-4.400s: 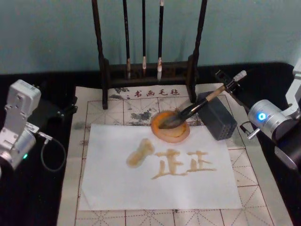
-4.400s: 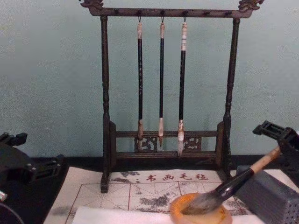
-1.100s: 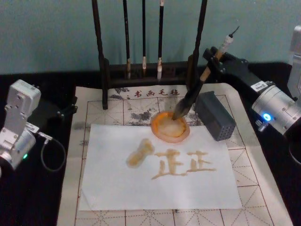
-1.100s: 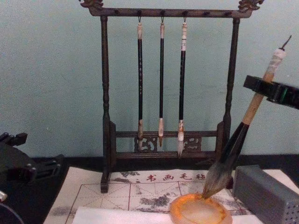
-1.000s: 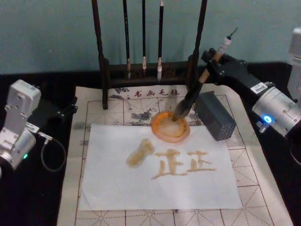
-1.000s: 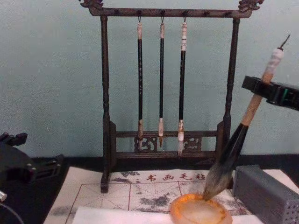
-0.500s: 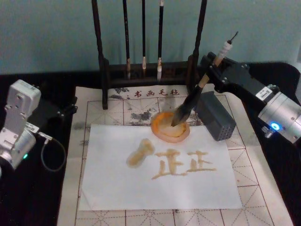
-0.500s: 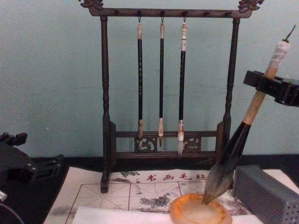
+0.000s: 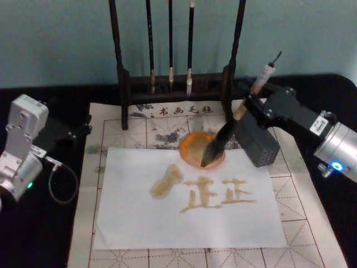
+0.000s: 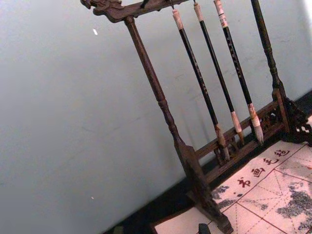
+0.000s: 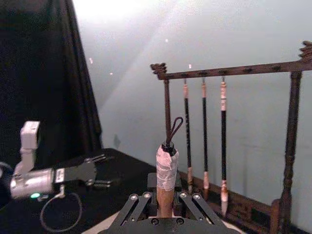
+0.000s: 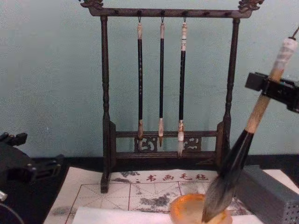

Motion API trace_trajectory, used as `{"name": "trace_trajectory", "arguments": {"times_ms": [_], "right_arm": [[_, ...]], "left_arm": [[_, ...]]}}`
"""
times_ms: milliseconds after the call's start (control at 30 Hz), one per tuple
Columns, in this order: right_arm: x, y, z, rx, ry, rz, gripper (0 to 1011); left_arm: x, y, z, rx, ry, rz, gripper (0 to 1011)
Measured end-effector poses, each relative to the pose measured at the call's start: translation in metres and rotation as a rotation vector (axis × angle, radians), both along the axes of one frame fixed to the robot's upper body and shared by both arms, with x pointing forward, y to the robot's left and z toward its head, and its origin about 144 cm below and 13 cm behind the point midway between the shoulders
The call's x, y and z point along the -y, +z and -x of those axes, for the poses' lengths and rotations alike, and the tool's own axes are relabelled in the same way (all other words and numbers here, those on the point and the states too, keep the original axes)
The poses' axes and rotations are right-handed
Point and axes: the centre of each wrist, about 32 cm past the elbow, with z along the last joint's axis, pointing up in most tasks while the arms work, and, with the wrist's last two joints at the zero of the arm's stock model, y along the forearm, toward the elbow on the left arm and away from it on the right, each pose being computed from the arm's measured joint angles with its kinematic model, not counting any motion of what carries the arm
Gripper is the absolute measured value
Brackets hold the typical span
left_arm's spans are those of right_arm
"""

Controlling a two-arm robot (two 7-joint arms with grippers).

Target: Pick up the brush from the inkstone, write on the paper, then place the brush back to its original position.

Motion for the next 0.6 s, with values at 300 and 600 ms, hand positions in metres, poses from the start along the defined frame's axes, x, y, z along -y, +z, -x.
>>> {"name": "trace_trajectory", "arguments": {"times_ms": [300, 600], "right_arm": [[0.002, -0.003, 0.012, -0.002, 0.039, 0.028, 185], [0.006, -0.004, 0.025, 0.014, 0.091, 0.052, 185]], "left_arm": [[0.0, 0.0, 0.0, 0.0, 0.0, 0.0, 1001], [0.0, 0.0, 0.0, 0.0, 0.0, 0.0, 1001]]}}
